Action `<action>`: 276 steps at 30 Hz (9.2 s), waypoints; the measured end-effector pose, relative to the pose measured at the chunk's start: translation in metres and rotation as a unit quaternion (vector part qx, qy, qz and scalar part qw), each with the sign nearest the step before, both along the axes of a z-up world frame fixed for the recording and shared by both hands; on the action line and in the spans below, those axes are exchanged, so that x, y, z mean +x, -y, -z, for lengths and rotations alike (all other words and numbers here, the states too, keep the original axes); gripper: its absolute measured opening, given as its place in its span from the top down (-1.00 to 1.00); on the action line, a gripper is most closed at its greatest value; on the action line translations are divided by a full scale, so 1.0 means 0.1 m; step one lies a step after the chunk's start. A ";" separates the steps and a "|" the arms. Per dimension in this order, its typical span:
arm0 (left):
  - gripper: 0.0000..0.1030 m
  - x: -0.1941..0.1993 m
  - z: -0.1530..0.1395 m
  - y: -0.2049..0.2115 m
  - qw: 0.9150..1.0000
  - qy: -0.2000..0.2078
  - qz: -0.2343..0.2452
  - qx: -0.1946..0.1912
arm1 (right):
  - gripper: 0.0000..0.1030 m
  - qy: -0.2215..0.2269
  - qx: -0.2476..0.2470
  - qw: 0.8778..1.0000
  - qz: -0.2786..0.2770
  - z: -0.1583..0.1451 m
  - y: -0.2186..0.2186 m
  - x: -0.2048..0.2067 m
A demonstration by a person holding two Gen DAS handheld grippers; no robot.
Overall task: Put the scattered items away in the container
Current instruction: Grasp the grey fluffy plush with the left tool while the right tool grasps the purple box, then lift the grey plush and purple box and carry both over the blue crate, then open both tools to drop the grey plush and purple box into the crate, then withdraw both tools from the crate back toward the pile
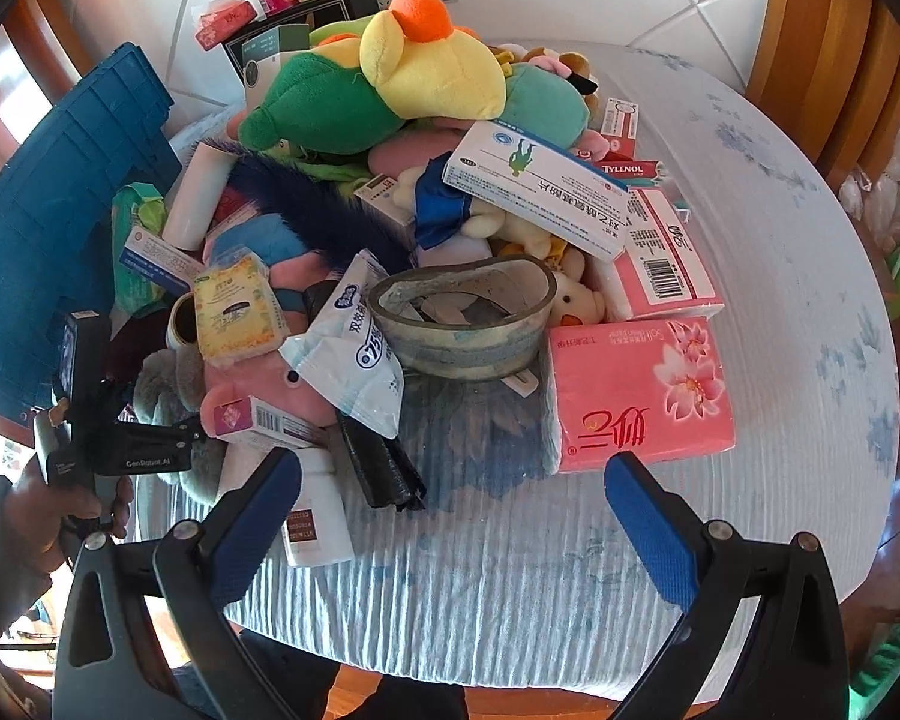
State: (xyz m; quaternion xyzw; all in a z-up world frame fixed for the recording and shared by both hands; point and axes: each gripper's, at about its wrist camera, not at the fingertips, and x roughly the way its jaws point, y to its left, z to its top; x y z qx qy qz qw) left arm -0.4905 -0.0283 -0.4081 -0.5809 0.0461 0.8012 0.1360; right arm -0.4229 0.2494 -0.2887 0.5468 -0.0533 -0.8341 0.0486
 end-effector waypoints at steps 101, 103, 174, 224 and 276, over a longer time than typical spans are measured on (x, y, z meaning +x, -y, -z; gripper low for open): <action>0.16 0.07 -2.12 0.54 0.970 -0.237 -0.030 0.035 | 0.46 -0.110 0.009 0.991 -0.071 -0.94 0.73 -0.15; 0.15 0.09 -2.21 0.55 0.968 -0.245 -0.030 0.037 | 0.46 -0.120 0.008 0.990 -0.069 -1.04 0.73 -0.15; 0.16 0.39 -3.85 4.00 0.898 -0.390 -0.204 -0.001 | 0.46 -0.290 -0.030 0.905 -0.311 -2.62 4.66 -1.00; -0.99 0.29 -3.55 4.93 0.893 -0.362 -0.268 0.009 | -1.00 -0.309 -0.014 0.898 -0.313 -2.72 5.58 -1.20; -0.99 0.02 -2.02 0.65 0.972 -0.231 0.040 -0.008 | -1.00 -0.163 0.021 0.985 -0.058 -1.32 0.77 -0.38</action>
